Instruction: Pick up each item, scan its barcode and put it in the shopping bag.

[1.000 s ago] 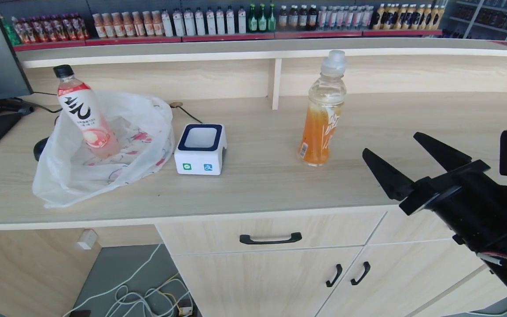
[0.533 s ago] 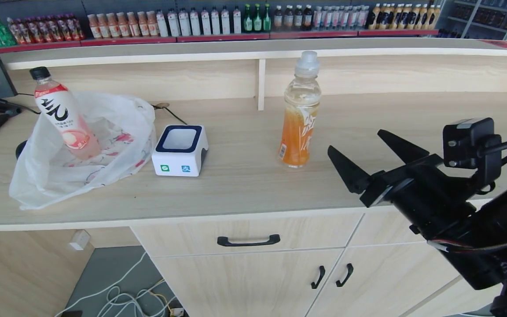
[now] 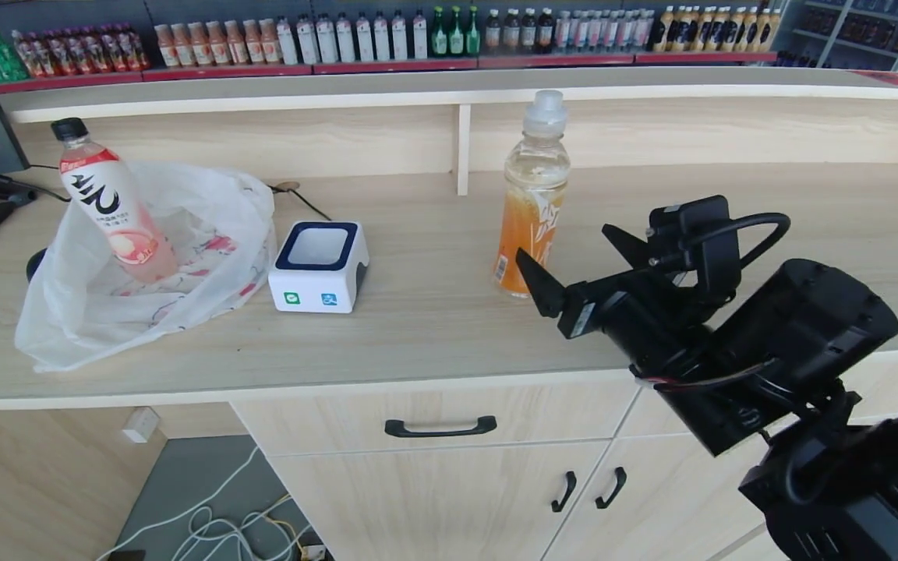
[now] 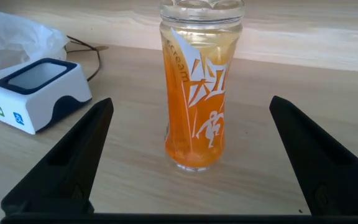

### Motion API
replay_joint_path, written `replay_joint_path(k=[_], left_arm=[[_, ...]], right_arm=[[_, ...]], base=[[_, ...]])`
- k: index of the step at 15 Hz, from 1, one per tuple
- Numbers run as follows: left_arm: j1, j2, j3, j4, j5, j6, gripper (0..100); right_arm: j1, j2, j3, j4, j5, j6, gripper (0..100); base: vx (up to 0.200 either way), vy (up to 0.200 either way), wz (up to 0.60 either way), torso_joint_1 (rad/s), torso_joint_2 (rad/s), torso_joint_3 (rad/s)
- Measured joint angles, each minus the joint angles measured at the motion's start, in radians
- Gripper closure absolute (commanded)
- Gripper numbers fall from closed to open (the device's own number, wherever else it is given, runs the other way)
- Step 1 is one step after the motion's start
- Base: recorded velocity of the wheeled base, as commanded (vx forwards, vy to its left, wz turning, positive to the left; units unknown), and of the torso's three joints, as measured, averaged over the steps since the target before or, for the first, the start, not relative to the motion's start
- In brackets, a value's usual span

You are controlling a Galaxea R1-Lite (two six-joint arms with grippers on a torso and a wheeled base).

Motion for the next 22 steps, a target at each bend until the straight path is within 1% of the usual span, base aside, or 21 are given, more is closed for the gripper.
replay_joint_path(k=[3, 10, 15, 22], left_arm=[[0.000, 0.000, 0.000, 0.000, 0.000, 0.000, 0], [0.000, 0.000, 0.000, 0.000, 0.000, 0.000, 0], [0.000, 0.000, 0.000, 0.000, 0.000, 0.000, 0], [0.000, 0.000, 0.000, 0.000, 0.000, 0.000, 0]], right_arm=[[-0.004, 0.018, -0.098, 0.112, -0.001, 0.000, 0], [-0.013, 0.086, -0.251, 0.185, 0.000, 0.000, 0], [-0.029, 0.150, -0.338, 0.196, 0.000, 0.001, 0], [-0.057, 0.205, -0.394, 0.198, 0.009, 0.001, 0]], base=[[0.000, 0.000, 0.00, 0.000, 0.00, 0.000], [0.000, 0.000, 0.00, 0.000, 0.00, 0.000], [0.000, 0.000, 0.00, 0.000, 0.00, 0.000], [0.000, 0.000, 0.00, 0.000, 0.00, 0.000]])
